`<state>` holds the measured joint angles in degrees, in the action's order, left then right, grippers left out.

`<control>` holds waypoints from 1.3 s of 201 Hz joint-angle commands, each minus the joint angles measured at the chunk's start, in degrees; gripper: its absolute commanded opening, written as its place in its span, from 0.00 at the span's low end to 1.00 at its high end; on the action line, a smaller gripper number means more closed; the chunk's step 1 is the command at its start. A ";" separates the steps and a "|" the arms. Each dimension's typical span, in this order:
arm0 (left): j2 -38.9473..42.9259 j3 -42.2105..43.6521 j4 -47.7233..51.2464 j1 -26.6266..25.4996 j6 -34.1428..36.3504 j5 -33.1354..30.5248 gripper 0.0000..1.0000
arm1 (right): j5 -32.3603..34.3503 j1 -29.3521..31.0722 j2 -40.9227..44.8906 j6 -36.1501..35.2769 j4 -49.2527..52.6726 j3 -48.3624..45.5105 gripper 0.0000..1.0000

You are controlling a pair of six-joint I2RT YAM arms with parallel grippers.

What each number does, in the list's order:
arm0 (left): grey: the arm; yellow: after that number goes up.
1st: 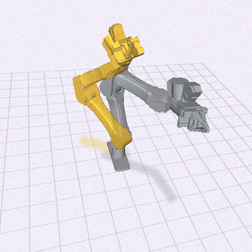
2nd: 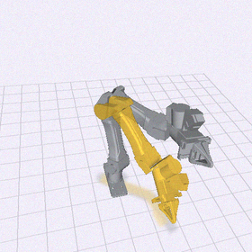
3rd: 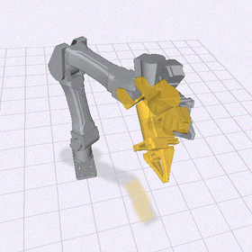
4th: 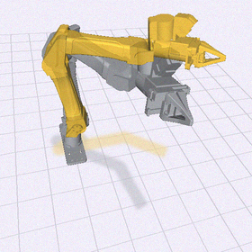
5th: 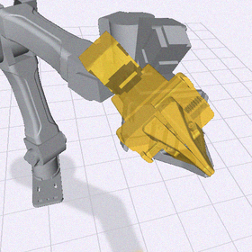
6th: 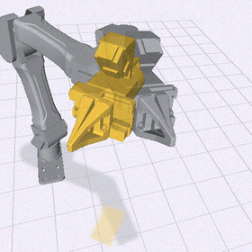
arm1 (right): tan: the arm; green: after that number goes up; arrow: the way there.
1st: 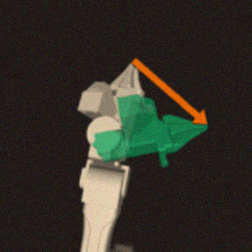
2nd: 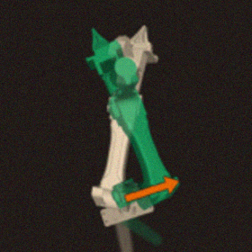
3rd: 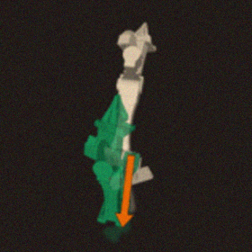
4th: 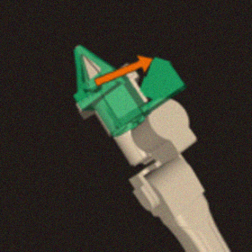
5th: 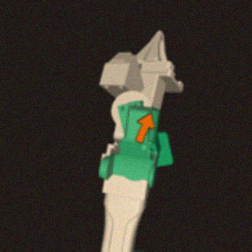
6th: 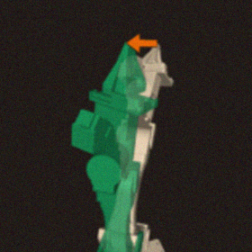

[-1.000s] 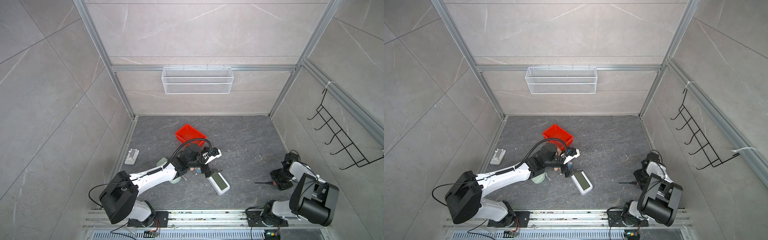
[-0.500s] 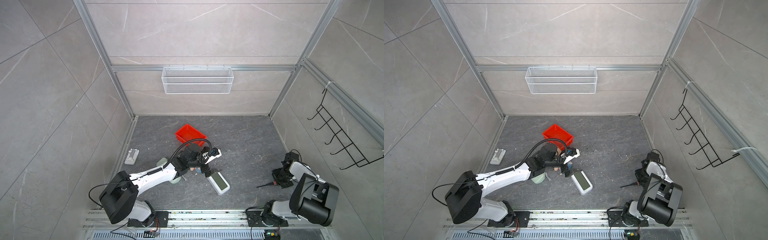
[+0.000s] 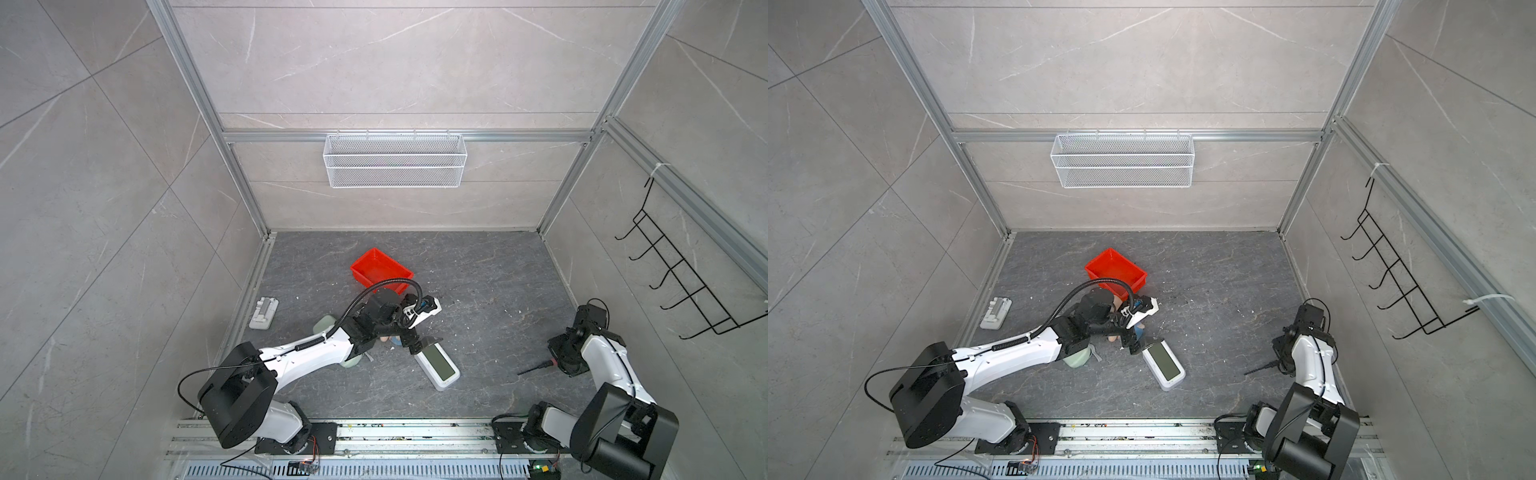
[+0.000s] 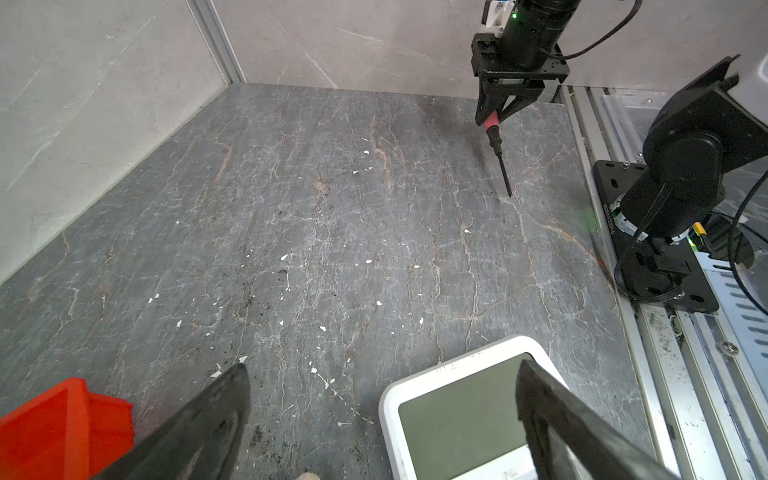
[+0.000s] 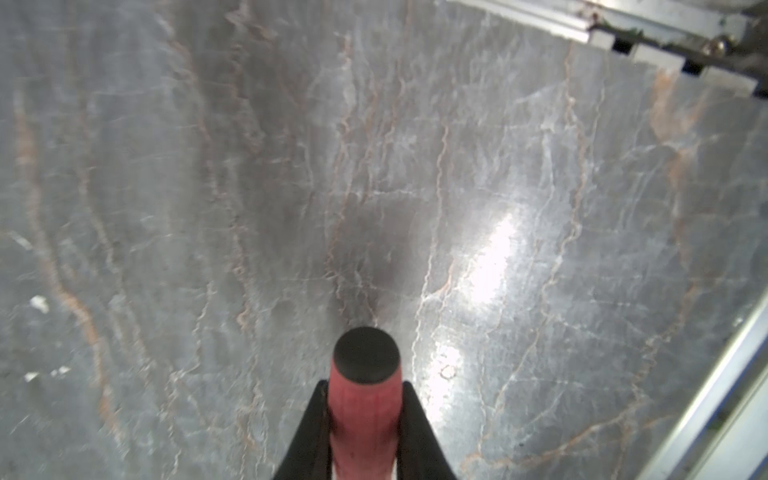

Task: Put the screwdriver in the bin
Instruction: 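Lift the screwdriver with right gripper and carry it toward the left gripper, then close left gripper on the screwdriver handle while right gripper opens and releases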

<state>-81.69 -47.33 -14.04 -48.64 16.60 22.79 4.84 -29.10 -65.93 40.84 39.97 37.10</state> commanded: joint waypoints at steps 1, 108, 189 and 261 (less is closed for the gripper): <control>0.49 -0.56 -4.54 0.17 -3.96 -0.84 1.00 | -1.21 1.59 2.73 -2.92 2.30 1.61 0.00; 0.35 -1.03 -10.48 3.39 -22.63 -0.34 1.00 | -8.34 26.21 3.93 -15.24 -12.45 14.26 0.00; -3.32 -4.33 -15.15 7.98 -39.37 1.73 1.00 | -12.50 43.44 -7.70 -28.63 -20.07 26.24 0.00; -11.93 -4.76 -34.51 8.39 -51.77 6.19 0.79 | -18.98 54.07 -15.31 -35.92 -18.73 36.16 0.00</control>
<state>-91.88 -51.09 -36.16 -40.45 -29.45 25.85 -10.09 22.96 -79.57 8.01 22.15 69.60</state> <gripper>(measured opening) 0.789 0.212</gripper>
